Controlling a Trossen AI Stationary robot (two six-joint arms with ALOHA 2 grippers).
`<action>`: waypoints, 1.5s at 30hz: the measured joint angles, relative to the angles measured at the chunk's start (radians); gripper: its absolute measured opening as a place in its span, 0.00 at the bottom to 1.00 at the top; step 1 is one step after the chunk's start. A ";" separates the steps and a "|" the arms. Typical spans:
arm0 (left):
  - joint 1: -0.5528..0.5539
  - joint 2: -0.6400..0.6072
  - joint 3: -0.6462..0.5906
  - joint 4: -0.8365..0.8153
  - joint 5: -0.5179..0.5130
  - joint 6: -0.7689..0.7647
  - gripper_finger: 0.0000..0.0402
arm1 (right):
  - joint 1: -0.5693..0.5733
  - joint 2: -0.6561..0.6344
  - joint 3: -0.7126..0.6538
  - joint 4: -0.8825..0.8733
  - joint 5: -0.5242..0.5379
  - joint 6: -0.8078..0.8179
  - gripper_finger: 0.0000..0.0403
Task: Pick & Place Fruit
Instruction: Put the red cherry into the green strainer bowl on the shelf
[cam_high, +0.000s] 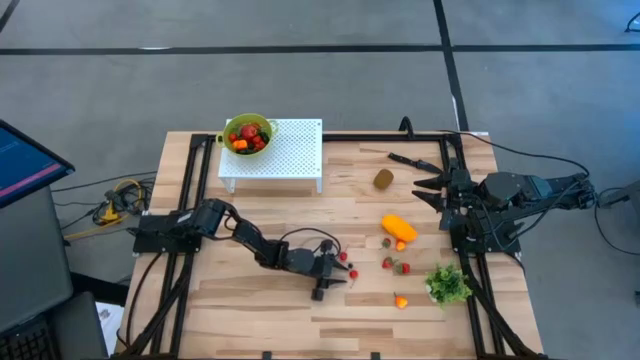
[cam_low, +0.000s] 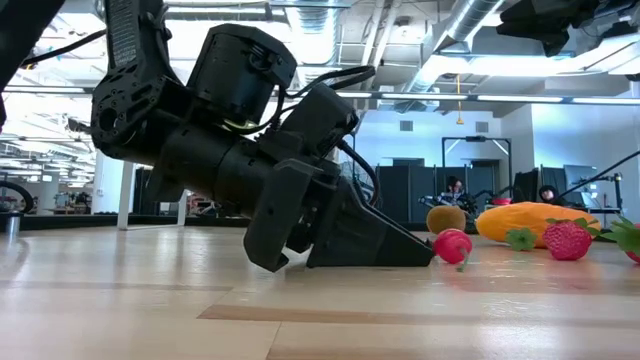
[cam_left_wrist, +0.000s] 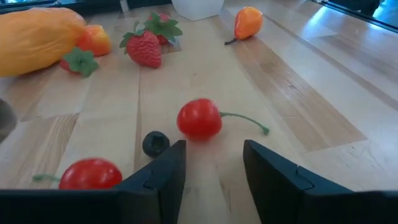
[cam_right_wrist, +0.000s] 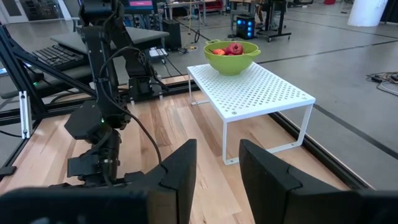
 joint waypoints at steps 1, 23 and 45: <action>0.000 0.000 0.007 -0.005 -0.001 0.005 0.39 | 0.000 0.000 0.000 0.000 0.000 0.000 0.29; 0.019 0.052 0.068 -0.005 0.029 -0.004 0.55 | 0.000 0.000 0.000 0.000 0.000 0.000 0.29; 0.069 0.055 0.093 -0.024 0.140 -0.019 0.60 | 0.000 0.000 0.000 0.000 0.000 0.000 0.29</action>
